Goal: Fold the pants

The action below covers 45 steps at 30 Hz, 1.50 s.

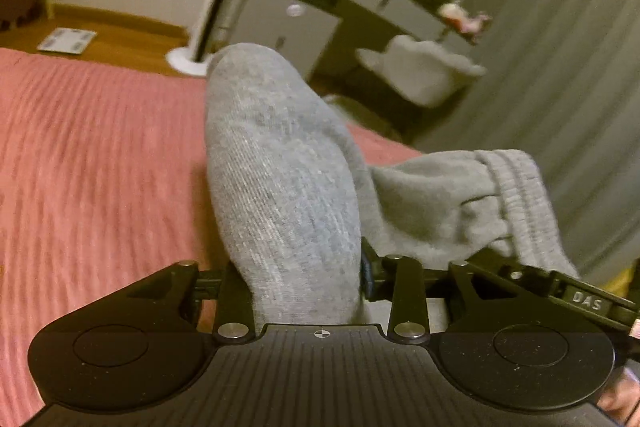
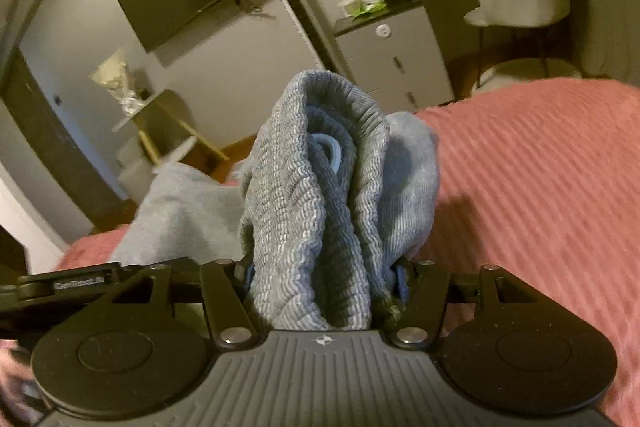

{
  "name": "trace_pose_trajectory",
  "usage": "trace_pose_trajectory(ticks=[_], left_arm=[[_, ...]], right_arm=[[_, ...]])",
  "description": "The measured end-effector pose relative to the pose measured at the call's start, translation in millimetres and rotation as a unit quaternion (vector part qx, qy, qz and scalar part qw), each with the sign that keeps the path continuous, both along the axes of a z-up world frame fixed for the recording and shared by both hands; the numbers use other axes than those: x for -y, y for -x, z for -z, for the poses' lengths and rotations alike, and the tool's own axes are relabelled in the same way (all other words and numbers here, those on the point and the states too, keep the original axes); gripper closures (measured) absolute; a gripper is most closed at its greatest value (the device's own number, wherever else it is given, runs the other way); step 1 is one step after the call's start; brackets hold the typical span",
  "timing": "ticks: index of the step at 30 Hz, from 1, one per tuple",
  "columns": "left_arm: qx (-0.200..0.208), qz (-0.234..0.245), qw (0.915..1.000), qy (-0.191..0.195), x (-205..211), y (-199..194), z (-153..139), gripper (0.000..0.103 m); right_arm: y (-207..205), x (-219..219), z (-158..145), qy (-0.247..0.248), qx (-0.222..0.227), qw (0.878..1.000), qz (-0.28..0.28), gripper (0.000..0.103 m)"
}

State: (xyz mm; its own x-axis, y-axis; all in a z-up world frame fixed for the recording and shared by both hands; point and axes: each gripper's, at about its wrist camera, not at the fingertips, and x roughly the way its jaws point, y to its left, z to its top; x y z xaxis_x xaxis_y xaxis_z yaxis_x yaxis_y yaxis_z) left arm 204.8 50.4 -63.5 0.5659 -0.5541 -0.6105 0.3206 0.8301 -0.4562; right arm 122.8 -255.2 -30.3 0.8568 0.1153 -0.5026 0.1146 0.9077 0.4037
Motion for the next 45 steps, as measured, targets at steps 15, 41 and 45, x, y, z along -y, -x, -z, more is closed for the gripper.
trace_pose_trajectory(ticks=[15,41,45], left_arm=[[0.045,-0.141,0.9889,-0.015,-38.0,84.2,17.5,0.015],[-0.026,-0.105,0.9825,-0.151,2.2,112.6,75.6,0.002],[-0.06,-0.108,0.9809,-0.15,2.9,128.4,73.6,0.001]], right_arm=[[30.4,-11.2,20.5,0.012,0.017,0.998,0.053,0.005],[32.6,-67.9,55.9,0.175,-0.123,0.977,-0.002,0.041],[76.4,-61.4,63.9,0.15,-0.156,0.976,0.012,0.028]])
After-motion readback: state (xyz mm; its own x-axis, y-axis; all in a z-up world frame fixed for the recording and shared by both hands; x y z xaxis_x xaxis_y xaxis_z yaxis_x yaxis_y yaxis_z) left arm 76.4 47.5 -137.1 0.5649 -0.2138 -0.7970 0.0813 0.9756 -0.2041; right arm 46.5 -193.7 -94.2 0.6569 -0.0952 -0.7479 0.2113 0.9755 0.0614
